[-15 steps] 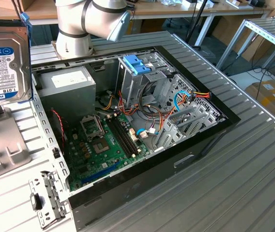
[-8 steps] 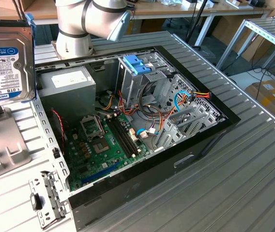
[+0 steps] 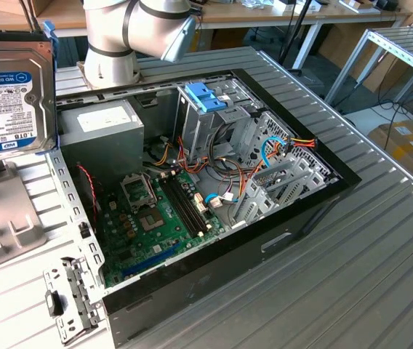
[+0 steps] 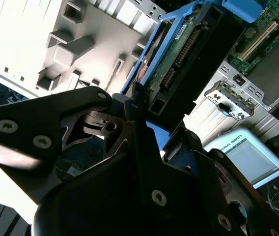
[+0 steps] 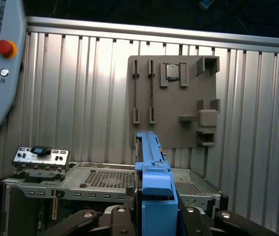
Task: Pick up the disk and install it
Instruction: 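Pick up the disk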
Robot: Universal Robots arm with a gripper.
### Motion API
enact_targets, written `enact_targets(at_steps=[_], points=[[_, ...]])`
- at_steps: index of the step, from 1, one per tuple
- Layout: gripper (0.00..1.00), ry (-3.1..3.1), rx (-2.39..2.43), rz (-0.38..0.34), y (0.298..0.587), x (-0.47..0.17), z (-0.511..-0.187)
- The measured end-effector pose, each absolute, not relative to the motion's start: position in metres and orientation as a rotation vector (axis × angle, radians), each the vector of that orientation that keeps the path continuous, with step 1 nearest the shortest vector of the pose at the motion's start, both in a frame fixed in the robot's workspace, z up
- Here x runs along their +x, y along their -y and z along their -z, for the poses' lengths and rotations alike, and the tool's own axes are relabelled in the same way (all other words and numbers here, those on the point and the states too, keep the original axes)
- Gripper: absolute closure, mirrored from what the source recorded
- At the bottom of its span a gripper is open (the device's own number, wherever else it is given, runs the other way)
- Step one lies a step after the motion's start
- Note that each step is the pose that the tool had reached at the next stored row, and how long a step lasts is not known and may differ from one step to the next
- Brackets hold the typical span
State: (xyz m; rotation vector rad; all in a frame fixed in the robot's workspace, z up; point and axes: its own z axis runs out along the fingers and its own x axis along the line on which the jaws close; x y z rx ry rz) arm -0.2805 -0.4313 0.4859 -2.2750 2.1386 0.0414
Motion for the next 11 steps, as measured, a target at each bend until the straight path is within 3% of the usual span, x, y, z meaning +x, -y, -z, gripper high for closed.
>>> enact_targets(at_steps=[11], points=[[0.63,-2.139,-2.275,-0.041,0.4337,-0.2738,-0.4845]])
